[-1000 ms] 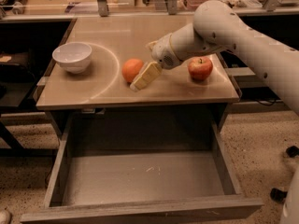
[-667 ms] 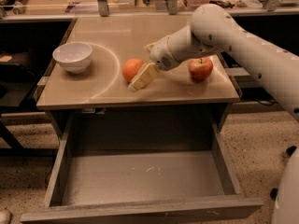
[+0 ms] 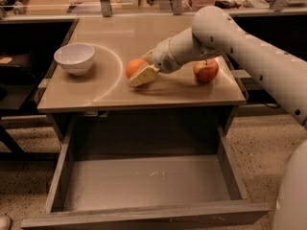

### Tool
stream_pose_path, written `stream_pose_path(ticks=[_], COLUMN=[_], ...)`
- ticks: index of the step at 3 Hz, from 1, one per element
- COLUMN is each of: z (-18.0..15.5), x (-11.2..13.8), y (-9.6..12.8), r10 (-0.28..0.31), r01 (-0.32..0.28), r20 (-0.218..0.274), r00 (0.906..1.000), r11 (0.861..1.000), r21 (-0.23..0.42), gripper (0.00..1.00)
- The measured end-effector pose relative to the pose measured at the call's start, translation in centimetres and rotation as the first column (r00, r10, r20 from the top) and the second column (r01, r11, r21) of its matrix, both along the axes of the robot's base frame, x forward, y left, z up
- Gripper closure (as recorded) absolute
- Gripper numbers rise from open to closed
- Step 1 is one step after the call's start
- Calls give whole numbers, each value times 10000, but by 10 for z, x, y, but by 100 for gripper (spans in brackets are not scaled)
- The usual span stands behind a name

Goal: Place orange into top drawer

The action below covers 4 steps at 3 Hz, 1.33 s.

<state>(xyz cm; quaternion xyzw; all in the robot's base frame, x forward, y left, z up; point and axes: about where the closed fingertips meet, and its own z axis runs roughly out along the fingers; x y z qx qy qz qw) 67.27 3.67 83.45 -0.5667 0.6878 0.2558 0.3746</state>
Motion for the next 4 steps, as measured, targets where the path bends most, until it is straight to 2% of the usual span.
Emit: stream_pose_path(ticks=[2,3,4], z=[0,21,49], x=[0,-25,-78], y=[1,-4,-16], r10=[17,-12,-336], r01=[-17,24,378], r20=[6,387,777], r00=[10000,9992,9964], r11=[10000,9995,9979], r21=[-7,-316,-533], gripper=[88,100,100])
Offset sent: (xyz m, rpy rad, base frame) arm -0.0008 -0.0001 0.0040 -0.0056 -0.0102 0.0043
